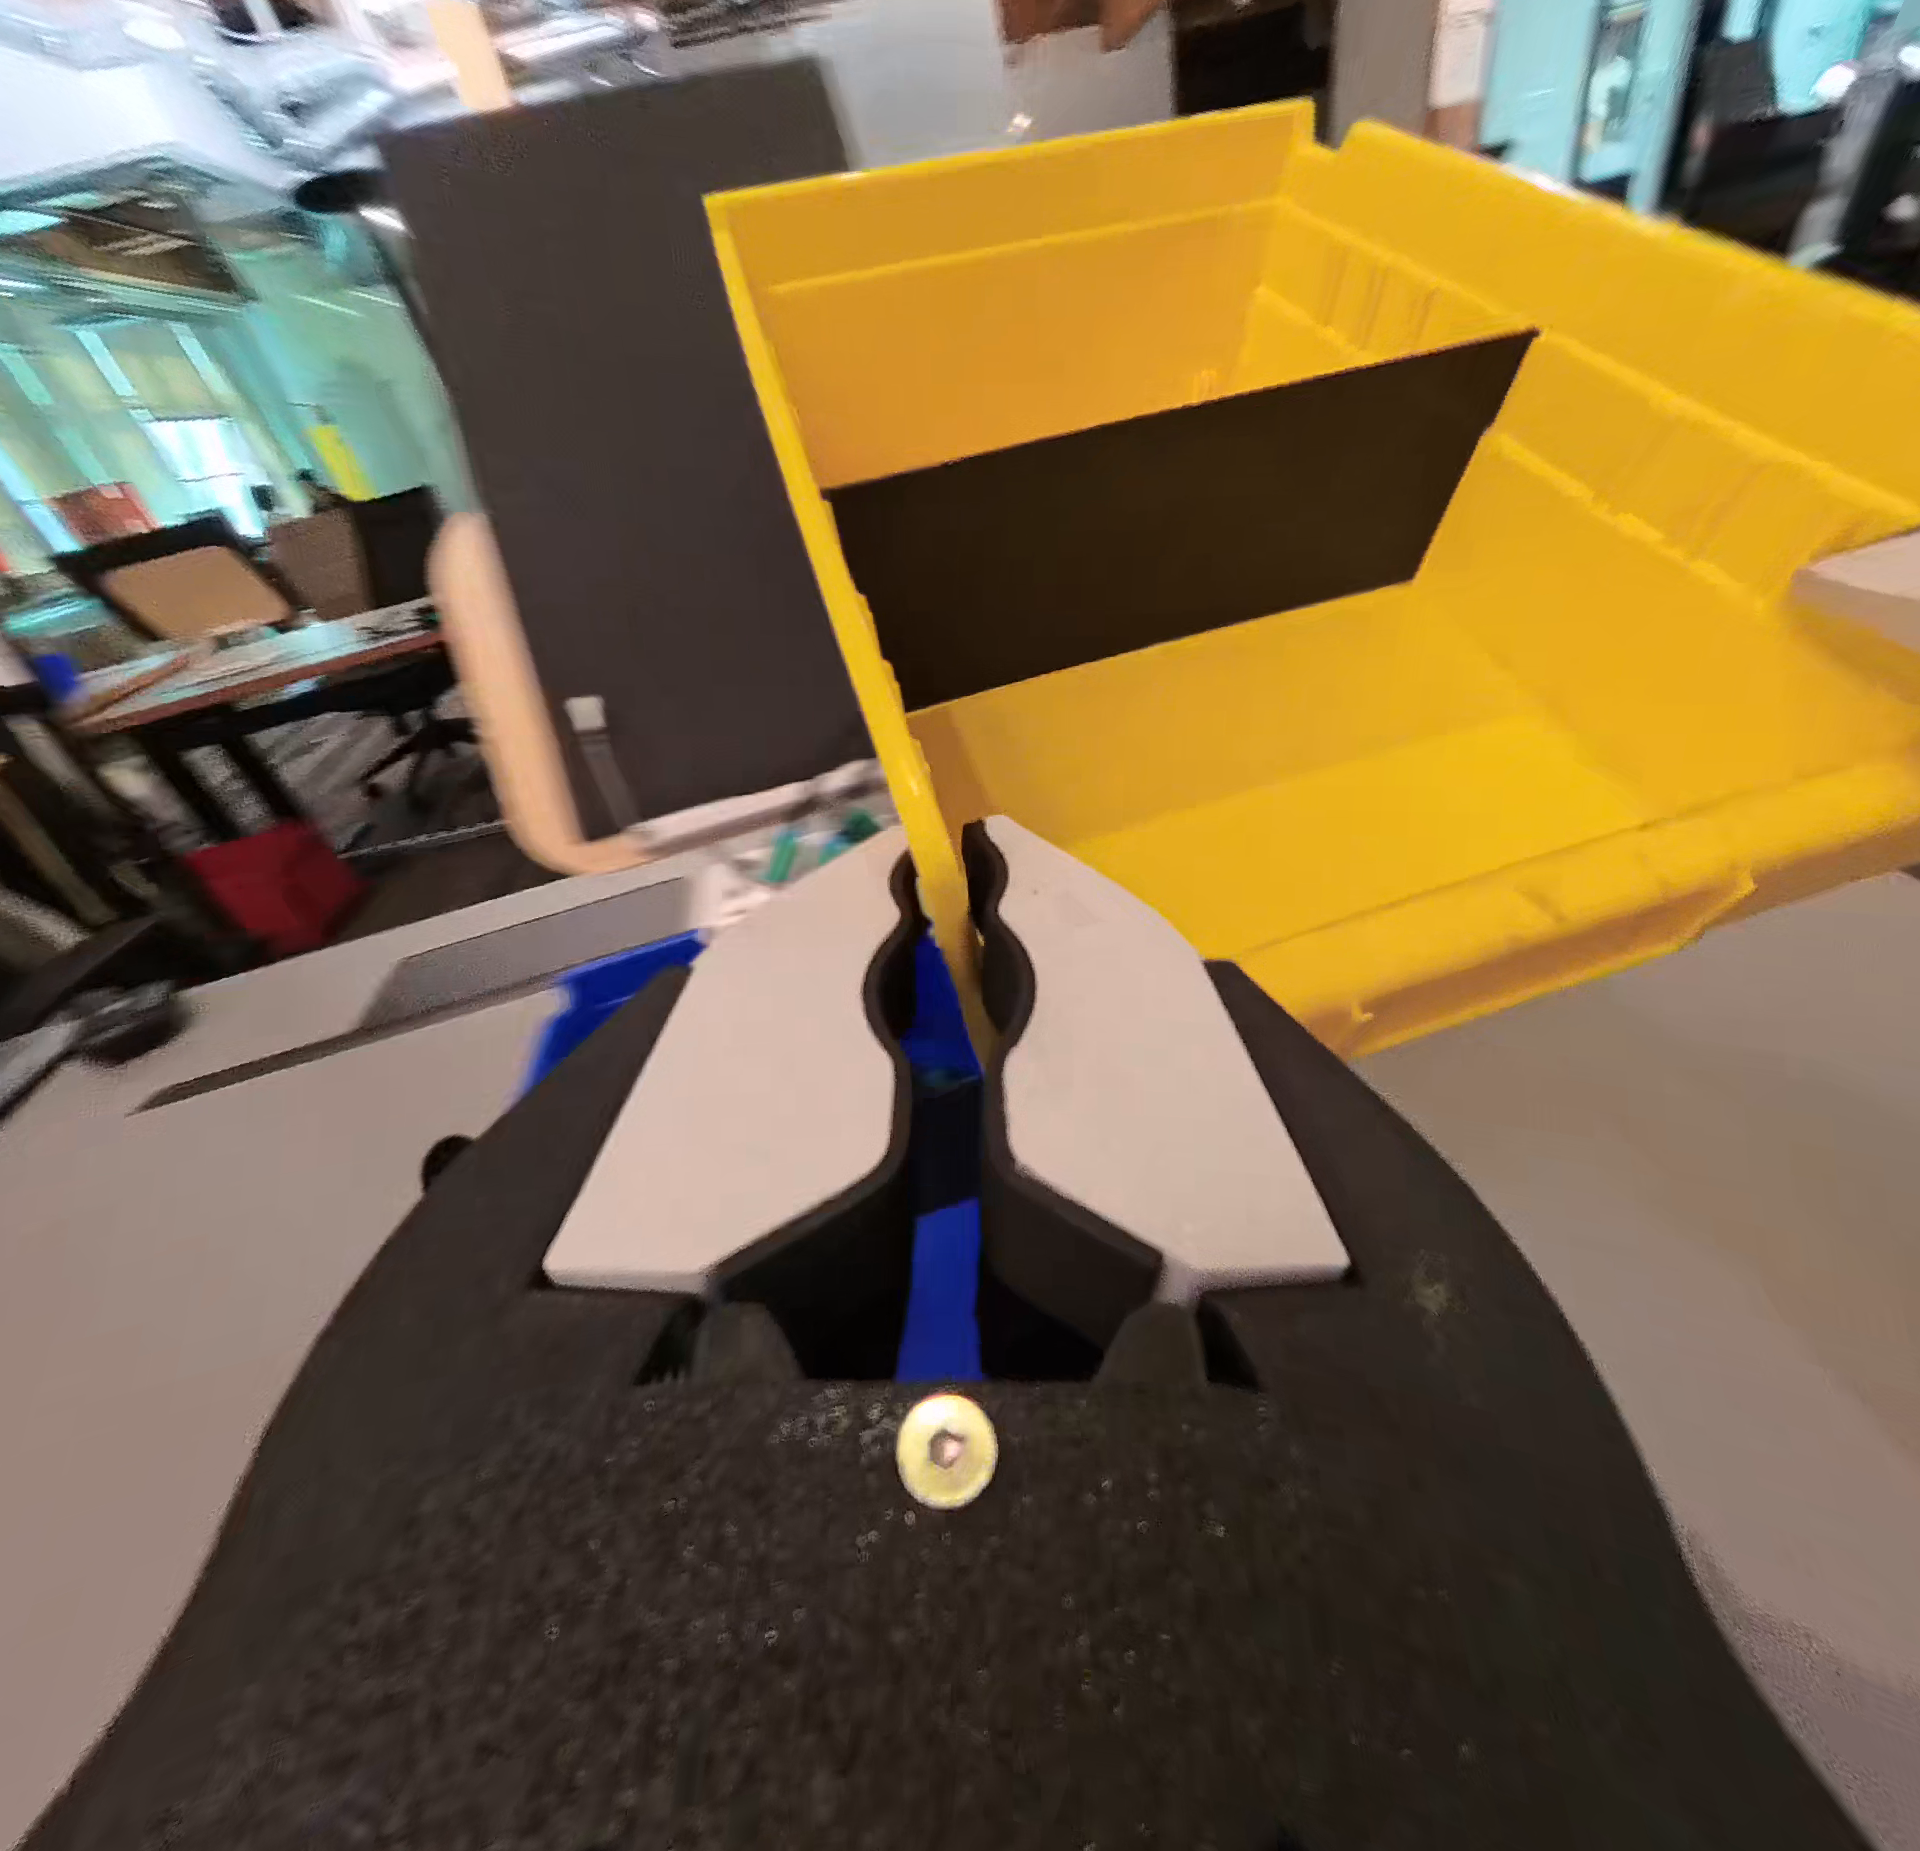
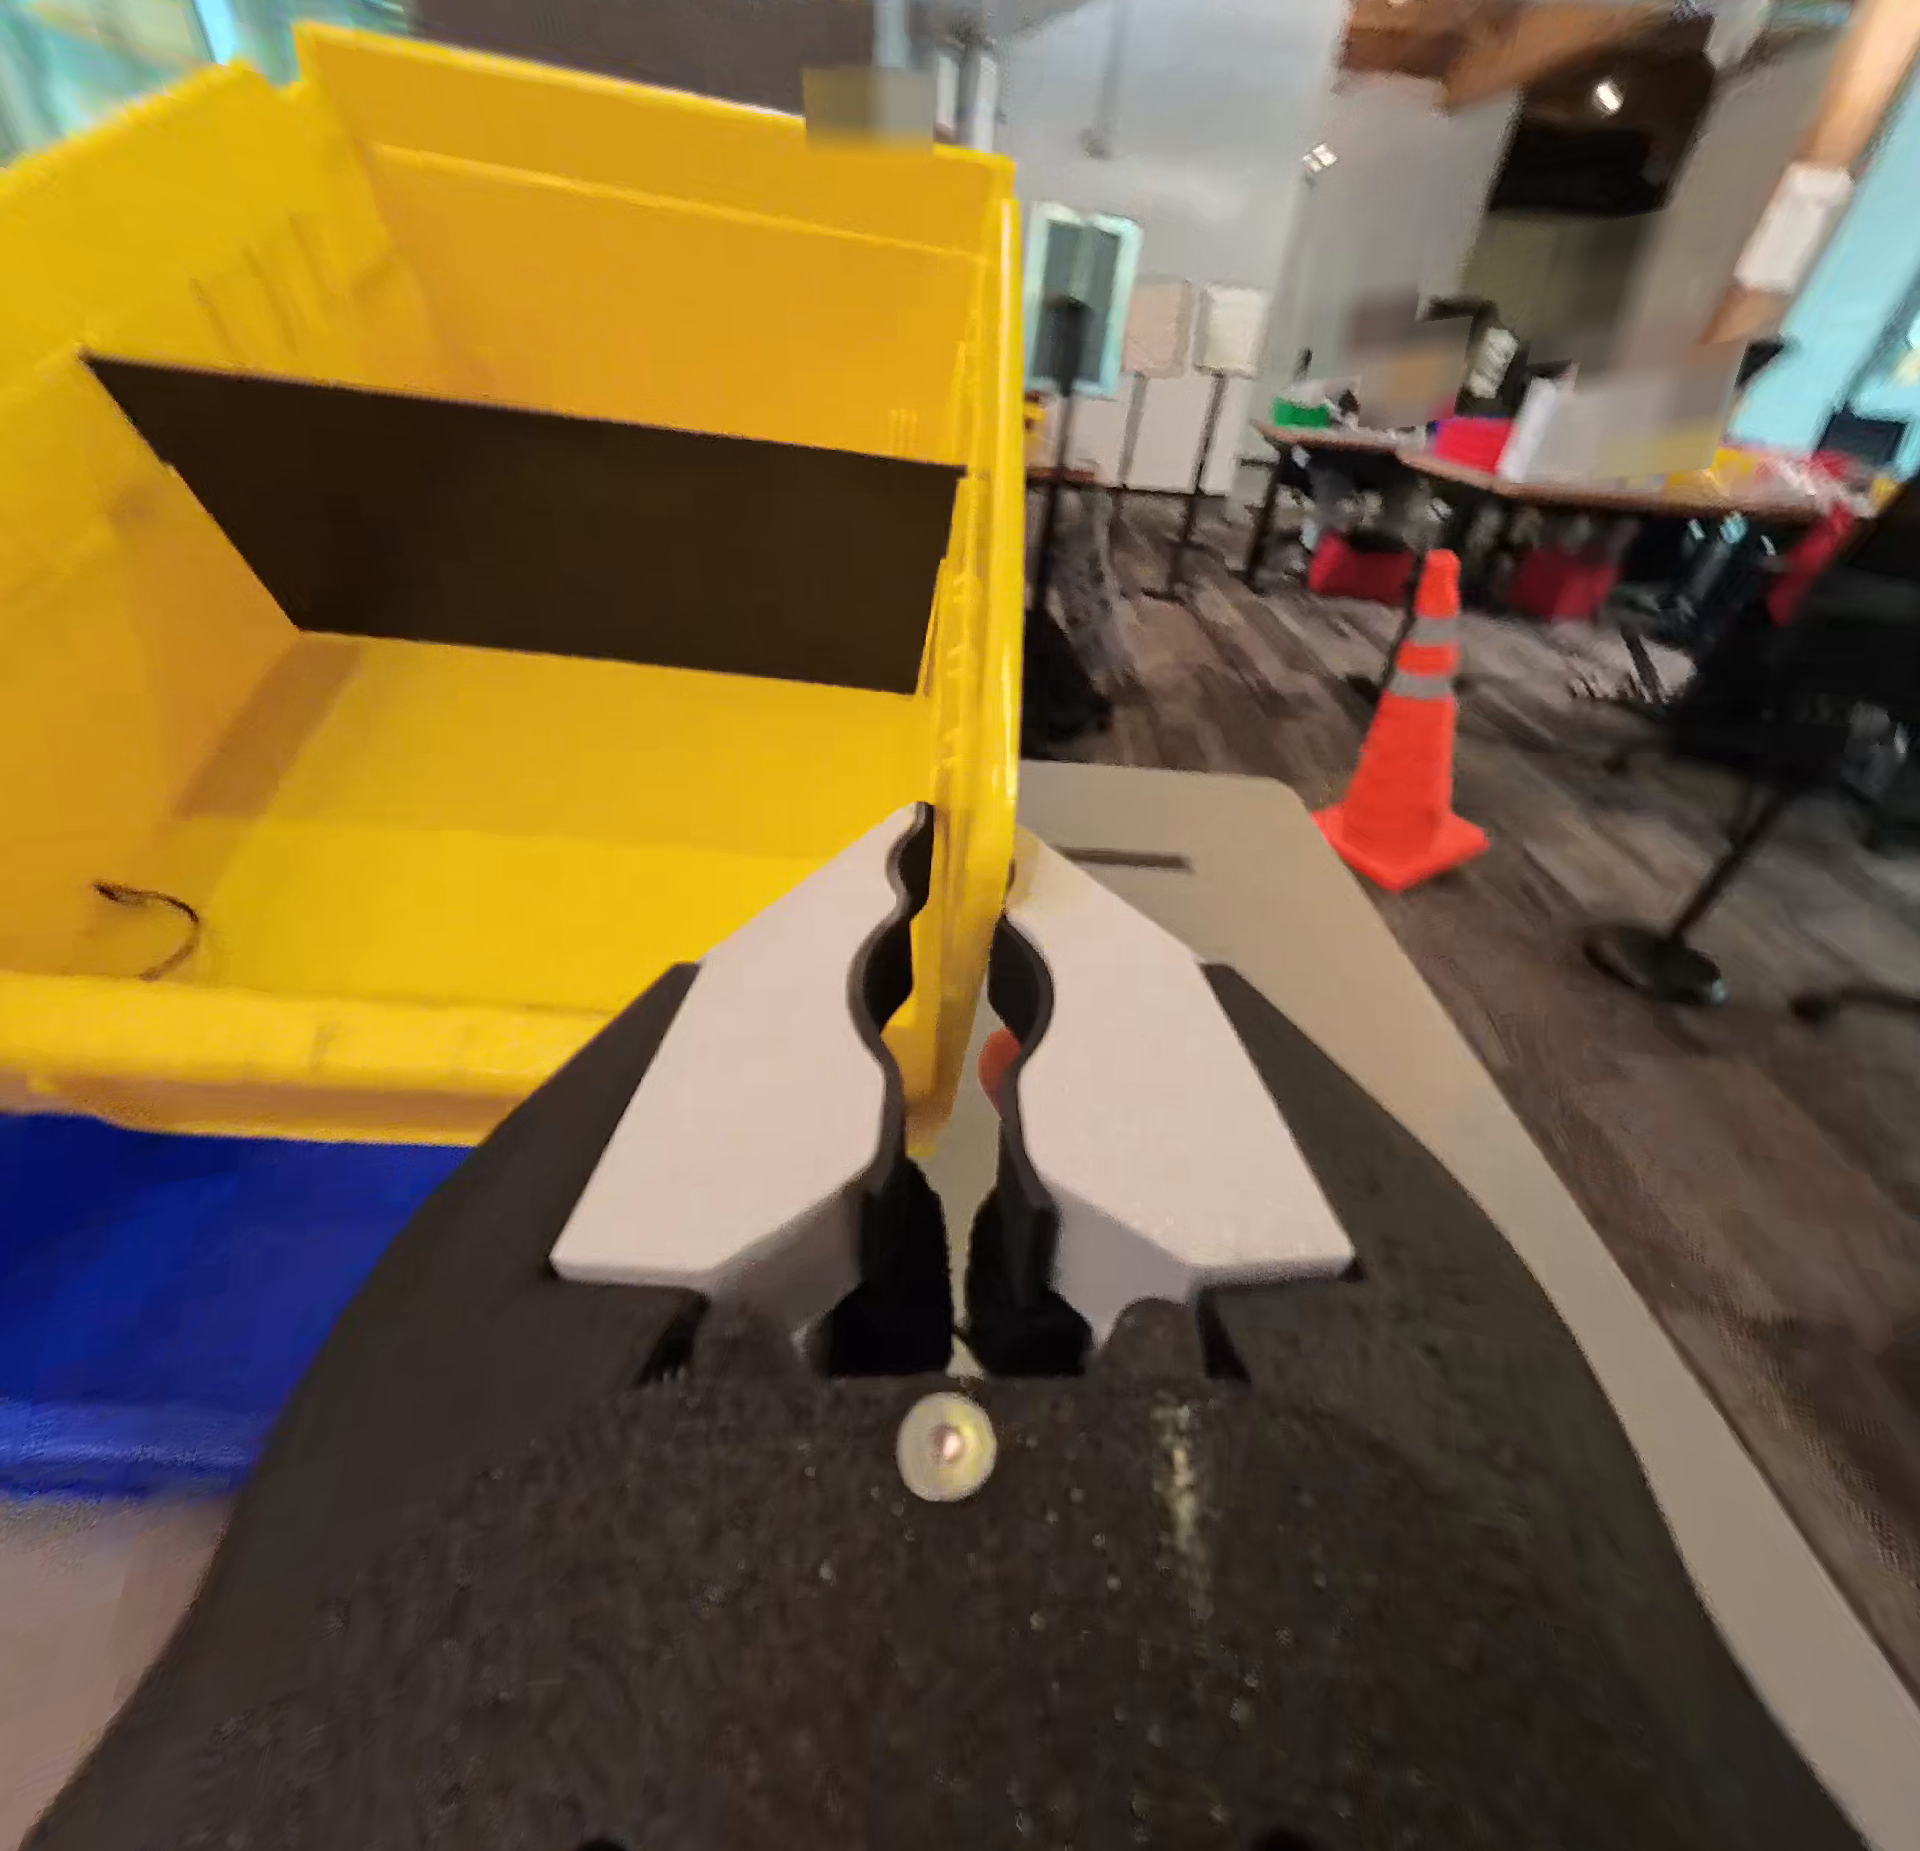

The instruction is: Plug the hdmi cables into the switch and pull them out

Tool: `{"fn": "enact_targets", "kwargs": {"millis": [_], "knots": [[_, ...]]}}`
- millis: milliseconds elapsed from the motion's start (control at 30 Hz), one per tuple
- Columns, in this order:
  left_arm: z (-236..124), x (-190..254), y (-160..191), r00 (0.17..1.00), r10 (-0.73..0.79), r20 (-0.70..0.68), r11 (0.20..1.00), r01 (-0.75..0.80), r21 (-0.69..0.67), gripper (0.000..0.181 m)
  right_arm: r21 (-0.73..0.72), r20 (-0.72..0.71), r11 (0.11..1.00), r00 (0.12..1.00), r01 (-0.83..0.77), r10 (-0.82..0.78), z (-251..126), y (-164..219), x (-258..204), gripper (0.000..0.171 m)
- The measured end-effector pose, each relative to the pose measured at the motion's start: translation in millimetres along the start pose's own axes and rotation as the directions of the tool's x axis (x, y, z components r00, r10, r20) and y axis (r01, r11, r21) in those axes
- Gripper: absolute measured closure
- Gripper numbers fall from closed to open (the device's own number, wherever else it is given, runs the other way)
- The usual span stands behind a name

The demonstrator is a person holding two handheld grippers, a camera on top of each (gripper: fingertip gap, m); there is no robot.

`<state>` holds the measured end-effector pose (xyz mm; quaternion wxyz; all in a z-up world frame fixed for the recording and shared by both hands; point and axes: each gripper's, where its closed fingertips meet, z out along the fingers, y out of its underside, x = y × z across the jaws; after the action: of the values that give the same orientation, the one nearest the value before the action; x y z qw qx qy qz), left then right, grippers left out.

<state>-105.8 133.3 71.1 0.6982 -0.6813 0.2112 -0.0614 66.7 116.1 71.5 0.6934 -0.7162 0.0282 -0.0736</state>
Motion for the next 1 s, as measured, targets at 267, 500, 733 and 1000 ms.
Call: {"fn": "enact_targets", "kwargs": {"millis": [267,500,733,1000], "knots": [[92,179,122,0.984,-0.031,-0.175,0.954,-0.023,-0.298,0.176,-0.303,-0.172,0.951,0.985,-0.060,0.007,21,161,174,0.168],[89,200,160,0.967,-0.106,-0.231,0.934,0.016,-0.358,0.171,-0.432,-0.152,0.891,0.985,-0.140,0.081,32,214,182,0.166],[56,216,158,0.851,-0.191,-0.489,0.901,-0.046,-0.432,0.153,-0.465,-0.223,0.882,0.974,-0.074,-0.036,37,217,192,0.151],[-22,42,106,0.900,0.028,-0.435,0.981,-0.109,-0.163,0.150,-0.270,-0.316,0.961,0.938,0.055,-0.142,17,128,175,0.132]]}}
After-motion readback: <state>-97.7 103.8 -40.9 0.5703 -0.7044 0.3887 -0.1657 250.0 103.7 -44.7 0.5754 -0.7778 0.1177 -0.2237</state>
